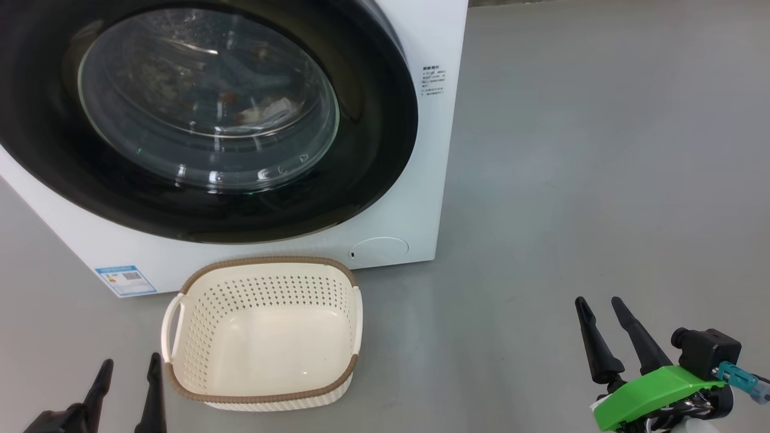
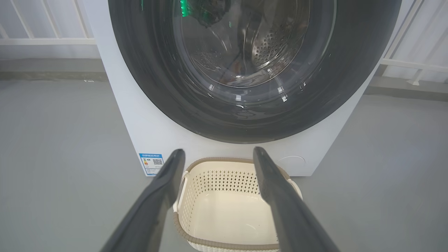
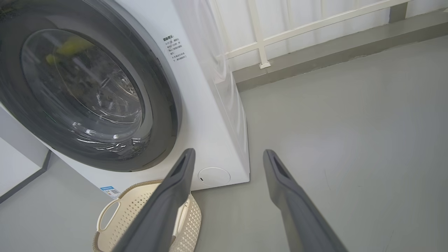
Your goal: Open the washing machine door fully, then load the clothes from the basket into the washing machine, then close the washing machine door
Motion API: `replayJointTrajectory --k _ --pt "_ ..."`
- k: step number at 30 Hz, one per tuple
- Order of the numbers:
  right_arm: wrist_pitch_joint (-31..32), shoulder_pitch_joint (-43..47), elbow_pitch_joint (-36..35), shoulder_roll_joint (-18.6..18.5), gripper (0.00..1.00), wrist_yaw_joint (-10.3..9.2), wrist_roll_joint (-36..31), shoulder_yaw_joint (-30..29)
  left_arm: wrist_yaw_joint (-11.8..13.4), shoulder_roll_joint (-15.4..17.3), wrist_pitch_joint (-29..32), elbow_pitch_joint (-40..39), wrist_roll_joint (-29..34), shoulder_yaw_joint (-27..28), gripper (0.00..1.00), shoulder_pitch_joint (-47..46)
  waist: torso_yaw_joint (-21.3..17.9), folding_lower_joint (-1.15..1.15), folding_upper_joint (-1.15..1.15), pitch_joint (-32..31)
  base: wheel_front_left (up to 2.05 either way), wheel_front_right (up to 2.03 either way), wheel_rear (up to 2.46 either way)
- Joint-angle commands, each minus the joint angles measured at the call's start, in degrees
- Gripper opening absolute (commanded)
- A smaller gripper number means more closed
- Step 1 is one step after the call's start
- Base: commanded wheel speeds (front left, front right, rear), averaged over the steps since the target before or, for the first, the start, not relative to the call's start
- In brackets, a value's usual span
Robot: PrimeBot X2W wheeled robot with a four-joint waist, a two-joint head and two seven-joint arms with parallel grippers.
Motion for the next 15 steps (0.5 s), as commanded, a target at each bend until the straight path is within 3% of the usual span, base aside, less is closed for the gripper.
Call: replayJointTrajectory --k 1,15 --pt "-0.3 0.4 -1.6 -0.3 1.00 0.08 -0.7 0.9 -0.1 1.4 -0.4 -1.3 0.9 2.2 1.00 -1.0 -0.1 0.00 0.00 0.0 0.00 0.00 0.00" --pt "-0.3 0.2 -2.3 0.2 1.00 0.08 -0.8 0.8 -0.1 1.4 -0.4 -1.2 0.2 2.3 1.00 -1.0 -0.2 0.00 0.00 0.4 0.00 0.00 0.00"
